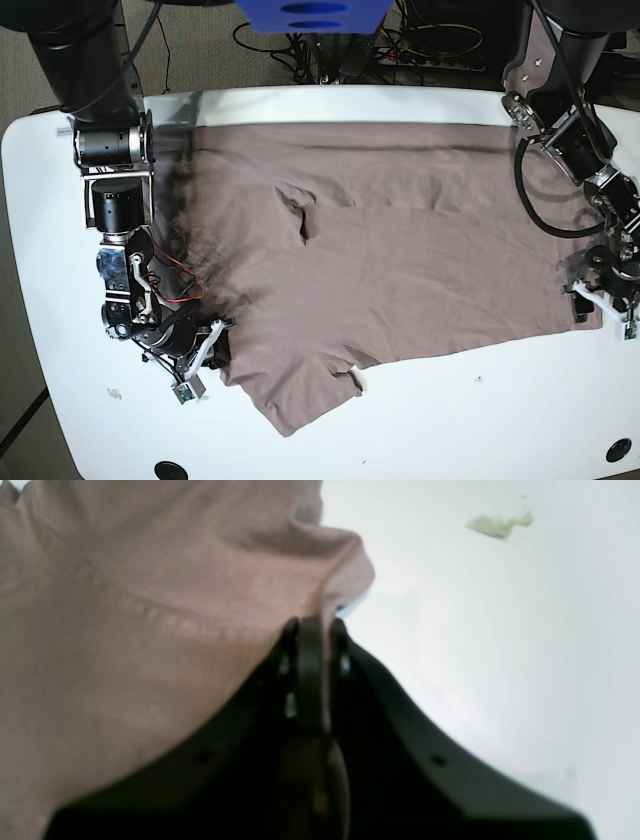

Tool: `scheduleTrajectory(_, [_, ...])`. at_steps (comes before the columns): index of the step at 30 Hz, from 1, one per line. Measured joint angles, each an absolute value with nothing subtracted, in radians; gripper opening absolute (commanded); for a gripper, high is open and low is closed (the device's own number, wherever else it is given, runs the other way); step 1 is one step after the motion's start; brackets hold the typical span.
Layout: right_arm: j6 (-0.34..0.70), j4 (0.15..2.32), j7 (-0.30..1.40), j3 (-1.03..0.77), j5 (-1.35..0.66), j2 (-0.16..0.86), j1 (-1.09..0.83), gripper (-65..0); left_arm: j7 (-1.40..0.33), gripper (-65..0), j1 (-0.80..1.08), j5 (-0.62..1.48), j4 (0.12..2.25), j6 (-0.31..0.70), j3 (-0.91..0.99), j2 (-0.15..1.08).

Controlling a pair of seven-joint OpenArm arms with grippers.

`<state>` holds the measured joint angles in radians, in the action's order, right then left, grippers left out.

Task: Fold the T-shirt properly
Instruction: 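Reach the left gripper to the other hem corner and grasp it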

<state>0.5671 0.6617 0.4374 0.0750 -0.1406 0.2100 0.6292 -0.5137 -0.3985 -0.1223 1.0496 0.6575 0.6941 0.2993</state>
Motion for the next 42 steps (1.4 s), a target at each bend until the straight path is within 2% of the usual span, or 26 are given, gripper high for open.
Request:
scheduleTrajectory(5, [0.567, 0.662, 0.437, 0.075, -0.141, 0.21, 0.629, -65.0, -0.517, -20.6, -0.388, -0.126, 1.036, 0.651, 0.717, 0.338])
scheduleTrajectory(19, [0.567, 0.662, 0.437, 0.075, -0.141, 0.21, 0.629, -65.0, -0.516, -20.6, -0.405, -0.121, 1.032, 0.658, 0.709, 0.33])
scheduleTrajectory(32, [0.567, 0.662, 0.437, 0.075, -0.141, 0.21, 0.629, -65.0, -0.441, -20.6, -0.503, -0.123, 0.787, 0.654, 0.708, 0.348])
scheduleTrajectory(42, [0.567, 0.662, 0.437, 0.075, -0.141, 0.21, 0.629, -65.0, -0.435, -20.6, -0.523, -0.122, 0.736, 0.651, 0.709, 0.353])
